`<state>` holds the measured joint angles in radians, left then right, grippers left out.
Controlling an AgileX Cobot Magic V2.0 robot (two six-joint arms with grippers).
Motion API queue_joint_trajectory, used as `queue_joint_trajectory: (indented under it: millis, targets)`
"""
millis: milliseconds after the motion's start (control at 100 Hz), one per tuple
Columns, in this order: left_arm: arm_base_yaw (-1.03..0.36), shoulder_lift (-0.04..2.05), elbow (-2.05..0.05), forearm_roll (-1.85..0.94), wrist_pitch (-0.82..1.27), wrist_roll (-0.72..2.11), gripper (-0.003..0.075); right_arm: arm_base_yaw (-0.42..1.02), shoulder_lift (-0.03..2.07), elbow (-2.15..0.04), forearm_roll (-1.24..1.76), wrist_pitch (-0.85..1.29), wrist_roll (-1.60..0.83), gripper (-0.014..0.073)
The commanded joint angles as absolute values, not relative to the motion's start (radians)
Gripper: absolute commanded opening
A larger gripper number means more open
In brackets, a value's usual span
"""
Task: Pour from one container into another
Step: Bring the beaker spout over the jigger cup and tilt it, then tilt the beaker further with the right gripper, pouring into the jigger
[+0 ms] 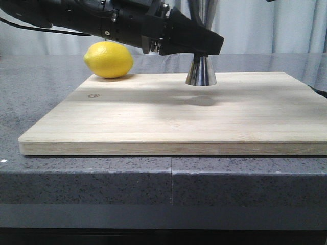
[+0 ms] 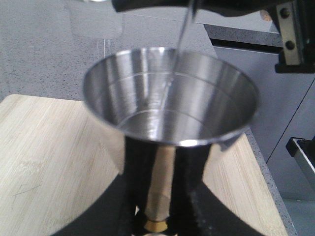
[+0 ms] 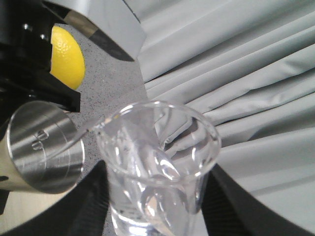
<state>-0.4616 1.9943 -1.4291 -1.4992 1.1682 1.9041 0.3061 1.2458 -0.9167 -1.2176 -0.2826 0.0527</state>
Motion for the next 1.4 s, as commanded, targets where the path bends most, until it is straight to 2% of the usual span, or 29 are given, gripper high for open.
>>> queue_joint_trajectory:
  millis: [0,1390]
  targets:
    - [-0.468,1.928,-1.461,-1.573,1.264,1.895,-0.0021,0.305,1.212,-0.955,-1.214,-0.304,0.050,0.0229]
    - [-0.468,1.928,-1.461,-1.571,1.277,1.895,-0.0021,0.305,1.212,-0.955,-1.342,-0.263,0.050,0.0229]
